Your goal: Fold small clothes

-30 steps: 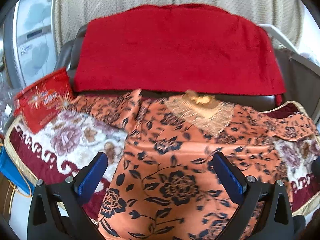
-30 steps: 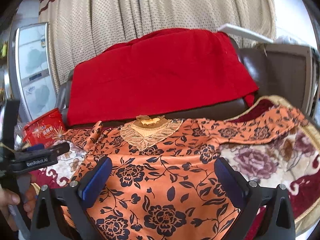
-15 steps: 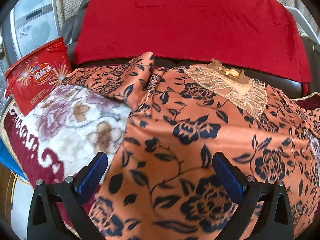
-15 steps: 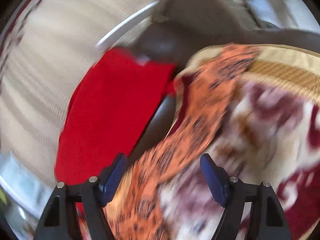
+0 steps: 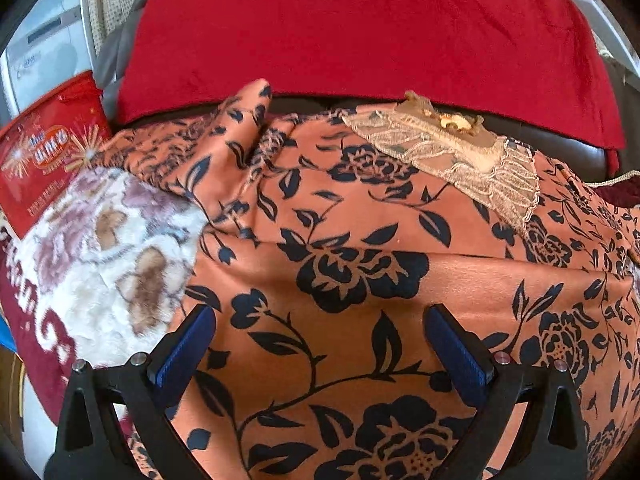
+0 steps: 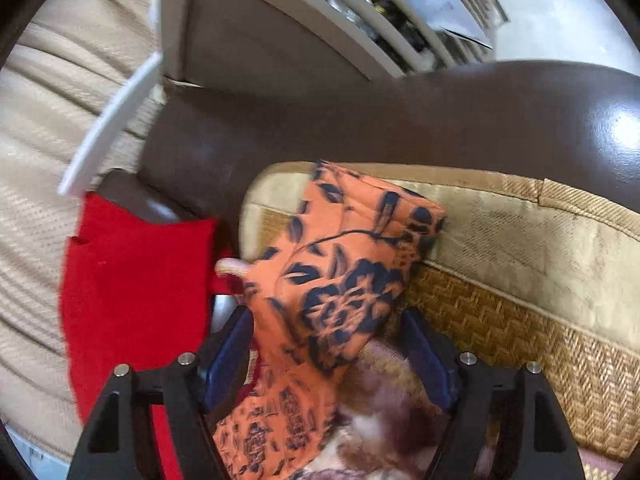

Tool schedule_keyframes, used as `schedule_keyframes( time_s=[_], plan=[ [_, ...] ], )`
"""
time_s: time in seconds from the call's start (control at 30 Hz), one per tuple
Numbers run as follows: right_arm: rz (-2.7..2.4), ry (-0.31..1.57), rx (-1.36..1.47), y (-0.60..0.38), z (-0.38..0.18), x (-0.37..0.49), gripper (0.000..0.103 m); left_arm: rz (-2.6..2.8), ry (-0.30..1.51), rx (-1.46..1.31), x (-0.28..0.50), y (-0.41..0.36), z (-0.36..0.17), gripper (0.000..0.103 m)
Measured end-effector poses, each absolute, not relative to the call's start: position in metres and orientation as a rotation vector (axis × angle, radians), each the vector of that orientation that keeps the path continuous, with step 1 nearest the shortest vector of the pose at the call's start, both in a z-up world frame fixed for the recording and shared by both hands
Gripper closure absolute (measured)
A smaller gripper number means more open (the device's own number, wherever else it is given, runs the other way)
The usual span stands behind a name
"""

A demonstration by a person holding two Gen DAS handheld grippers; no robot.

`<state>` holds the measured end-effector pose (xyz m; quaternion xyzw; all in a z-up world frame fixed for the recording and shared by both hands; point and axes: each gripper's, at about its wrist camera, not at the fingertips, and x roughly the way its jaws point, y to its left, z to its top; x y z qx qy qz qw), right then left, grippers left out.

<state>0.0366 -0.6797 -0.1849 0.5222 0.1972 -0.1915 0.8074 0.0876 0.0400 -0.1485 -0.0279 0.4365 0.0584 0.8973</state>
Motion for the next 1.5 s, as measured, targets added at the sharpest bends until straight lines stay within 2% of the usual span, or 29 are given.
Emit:
schedule_keyframes(
  time_s=[0.03, 0.07, 0.1, 0.13, 0.17, 0.2, 0.33, 0.5, 0.6, 0.7, 0.77, 0.83, 0.87, 0.9, 0.97, 1.07, 1.23, 1.5],
  plan=[
    [-0.420, 0.413, 1.119, -0.684, -0.181, 0.041, 0.025, 0.114, 0.908, -0.079, 0.088, 0.043, -0.151, 0.000],
    [-0.430, 0.421, 1.113, -0.684, -0.178, 0.045, 0.032, 0.109, 0.912, -0.099, 0.088, 0.045, -0.153, 0.000],
    [-0.437, 0.434, 1.097, -0.685, -0.175, 0.049, 0.064, 0.101, 0.921, -0.134, 0.088, 0.049, -0.155, 0.000],
    [-0.452, 0.476, 1.067, -0.684, -0.171, 0.059, 0.080, 0.092, 0.930, -0.168, 0.089, 0.052, -0.159, 0.000],
    [-0.485, 0.515, 1.032, -0.682, -0.171, 0.066, 0.090, 0.077, 0.943, -0.216, 0.089, 0.058, -0.163, 0.000],
    [-0.510, 0.533, 0.995, -0.678, -0.169, 0.070, 0.096, 0.065, 0.949, -0.259, 0.089, 0.063, -0.166, 0.000],
    [-0.517, 0.512, 0.731, -0.640, -0.110, 0.101, 0.097, 0.039, 0.935, -0.278, 0.088, 0.066, -0.171, 0.000],
    [-0.267, 0.404, 0.460, -0.508, -0.022, 0.144, 0.097, 0.005, 0.938, -0.288, 0.088, 0.068, -0.173, 0.000],
    [-0.050, 0.358, 0.398, -0.408, 0.003, 0.166, 0.097, -0.037, 0.954, -0.288, 0.088, 0.074, -0.170, 0.000],
    [0.149, 0.367, 0.380, -0.317, -0.005, 0.181, 0.097, 0.002, 0.941, -0.317, 0.080, 0.088, -0.159, 0.000],
    [0.251, 0.419, 0.377, -0.258, -0.032, 0.195, 0.095, 0.051, 0.873, -0.352, 0.068, 0.106, -0.143, 0.000],
    [0.321, 0.553, 0.378, -0.215, -0.075, 0.219, 0.074, 0.077, 0.819, -0.377, 0.058, 0.123, -0.128, 0.000],
    [0.344, 0.640, 0.369, -0.197, -0.102, 0.230, 0.027, 0.081, 0.810, -0.383, 0.057, 0.130, -0.123, 0.000],
    [0.360, 0.709, 0.360, -0.184, -0.130, 0.238, 0.004, 0.082, 0.804, -0.389, 0.056, 0.136, -0.118, 0.000],
    [0.364, 0.759, 0.364, -0.184, -0.161, 0.239, 0.004, 0.083, 0.792, -0.398, 0.058, 0.144, -0.109, 0.000],
    [0.371, 0.705, 0.450, -0.212, -0.167, 0.222, 0.004, 0.035, 0.779, -0.459, 0.075, 0.143, -0.096, 0.000],
    [0.382, 0.558, 0.490, -0.241, -0.167, 0.121, 0.004, -0.199, 0.828, -0.602, 0.133, 0.100, -0.081, 0.000],
    [0.364, 0.496, 0.490, -0.271, -0.195, 0.065, 0.004, -0.302, 0.979, -0.707, 0.227, 0.033, -0.110, 0.000]
  ],
)
